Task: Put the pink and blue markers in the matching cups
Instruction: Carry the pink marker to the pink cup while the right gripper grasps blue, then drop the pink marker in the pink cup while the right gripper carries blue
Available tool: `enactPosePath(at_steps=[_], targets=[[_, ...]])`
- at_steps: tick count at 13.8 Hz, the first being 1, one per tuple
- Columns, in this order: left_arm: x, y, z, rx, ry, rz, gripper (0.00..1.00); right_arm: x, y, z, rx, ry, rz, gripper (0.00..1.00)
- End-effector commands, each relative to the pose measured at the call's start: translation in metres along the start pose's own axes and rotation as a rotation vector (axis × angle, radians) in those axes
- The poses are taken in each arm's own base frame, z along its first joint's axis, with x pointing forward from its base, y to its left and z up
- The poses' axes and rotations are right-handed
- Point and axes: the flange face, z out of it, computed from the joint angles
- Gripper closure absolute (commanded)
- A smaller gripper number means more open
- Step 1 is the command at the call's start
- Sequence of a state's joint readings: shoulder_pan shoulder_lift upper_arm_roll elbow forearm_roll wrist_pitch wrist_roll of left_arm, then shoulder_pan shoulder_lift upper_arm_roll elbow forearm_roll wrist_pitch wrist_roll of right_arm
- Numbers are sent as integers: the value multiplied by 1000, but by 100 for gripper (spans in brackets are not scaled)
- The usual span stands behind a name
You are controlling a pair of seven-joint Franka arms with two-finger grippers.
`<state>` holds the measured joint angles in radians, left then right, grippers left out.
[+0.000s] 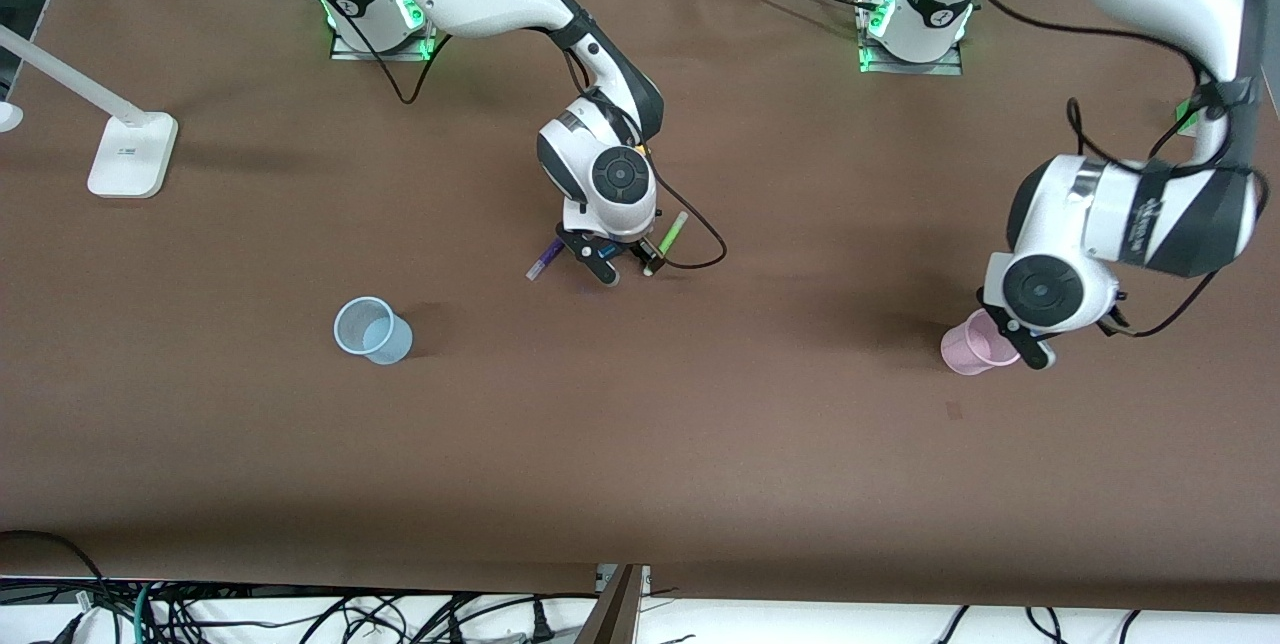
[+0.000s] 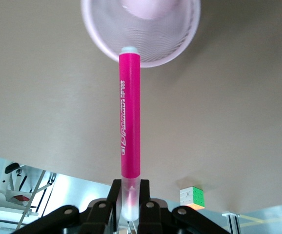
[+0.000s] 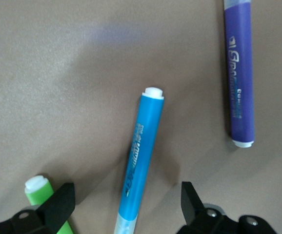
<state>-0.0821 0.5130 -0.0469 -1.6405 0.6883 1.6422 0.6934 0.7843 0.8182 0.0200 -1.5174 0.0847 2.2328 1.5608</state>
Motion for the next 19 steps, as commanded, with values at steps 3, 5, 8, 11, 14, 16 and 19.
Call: enactPosePath(at_steps=[3, 5, 8, 11, 14, 16, 19], targets=[[10, 0, -7, 9, -46, 30, 42, 18, -1, -8, 9, 5, 43, 6], [8, 0, -10, 11, -42, 37, 0, 19, -1, -9, 10, 3, 38, 12], [9, 0, -14, 16, -36, 34, 0, 18, -1, -13, 10, 3, 19, 62], [2, 7, -40, 48, -16, 20, 0, 19, -1, -16, 15, 2, 6, 100], [-34, 5, -78, 68, 60, -40, 0, 21, -2, -25, 24, 1, -18, 100], [-59, 1, -104, -18, 143, -100, 0, 42, -1, -45, 30, -5, -15, 100], [-92, -3, -137, -156, 254, -263, 0, 81, 12, -97, 6, -100, -38, 100]])
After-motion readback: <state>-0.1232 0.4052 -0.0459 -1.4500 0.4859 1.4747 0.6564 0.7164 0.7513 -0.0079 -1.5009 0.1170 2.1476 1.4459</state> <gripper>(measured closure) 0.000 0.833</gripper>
